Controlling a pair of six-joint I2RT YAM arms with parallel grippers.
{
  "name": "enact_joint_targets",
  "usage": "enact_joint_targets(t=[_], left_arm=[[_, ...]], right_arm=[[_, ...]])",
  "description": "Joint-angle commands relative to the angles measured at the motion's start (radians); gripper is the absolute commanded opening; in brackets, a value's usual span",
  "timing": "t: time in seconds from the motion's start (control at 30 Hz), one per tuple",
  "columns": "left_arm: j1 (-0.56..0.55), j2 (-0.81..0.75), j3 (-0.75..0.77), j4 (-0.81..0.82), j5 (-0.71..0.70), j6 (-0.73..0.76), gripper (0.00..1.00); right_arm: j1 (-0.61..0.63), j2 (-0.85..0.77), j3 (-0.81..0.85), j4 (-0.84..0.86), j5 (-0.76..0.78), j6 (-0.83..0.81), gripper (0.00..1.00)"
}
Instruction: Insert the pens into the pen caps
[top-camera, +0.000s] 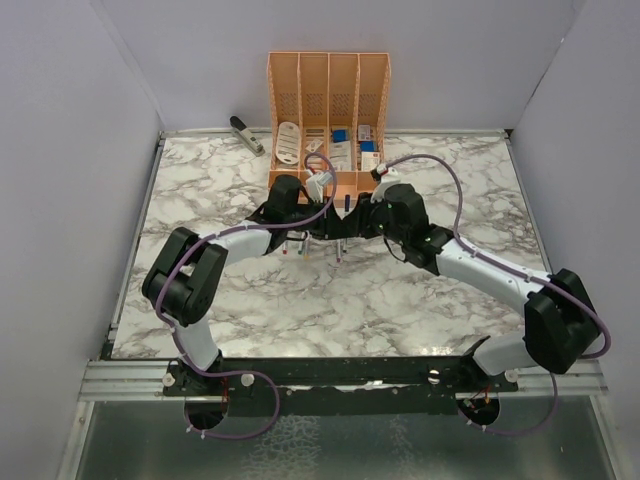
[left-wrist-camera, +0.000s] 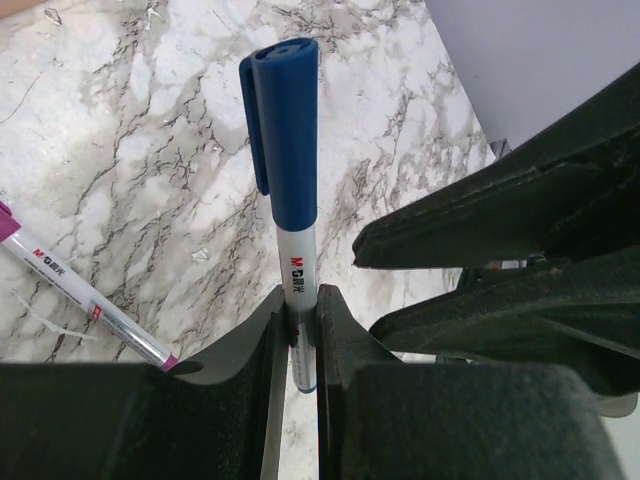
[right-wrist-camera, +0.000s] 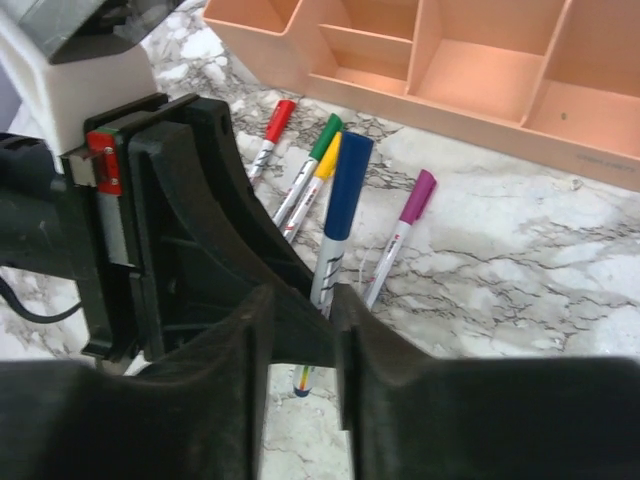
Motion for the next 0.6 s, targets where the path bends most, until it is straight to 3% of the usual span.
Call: enact_joint_targets(t=[0.0, 0.2, 0.4, 0.57], left_arm=[[-0.022, -0.026, 0.031, 0.016, 0.041, 0.018, 0.00], [-0.025, -0.033, 0.033, 0.017, 0.053, 0.029, 0.00], [-0.026, -0.042, 0.035, 0.017, 0.050, 0.034, 0.00], [-0.026, -0.041, 0.035, 0.017, 0.039, 0.032, 0.00]], right_arm=[[0.004, 0.045, 0.041, 0.020, -0.004, 0.014, 0.21], [0.005, 0.050, 0.039, 0.026, 0.026, 0.030, 0.20], [0.005, 0.052, 0.044, 0.022, 0.051, 0.027, 0.33], [0.005, 0.052, 0.046, 0.014, 0.064, 0.017, 0.36]])
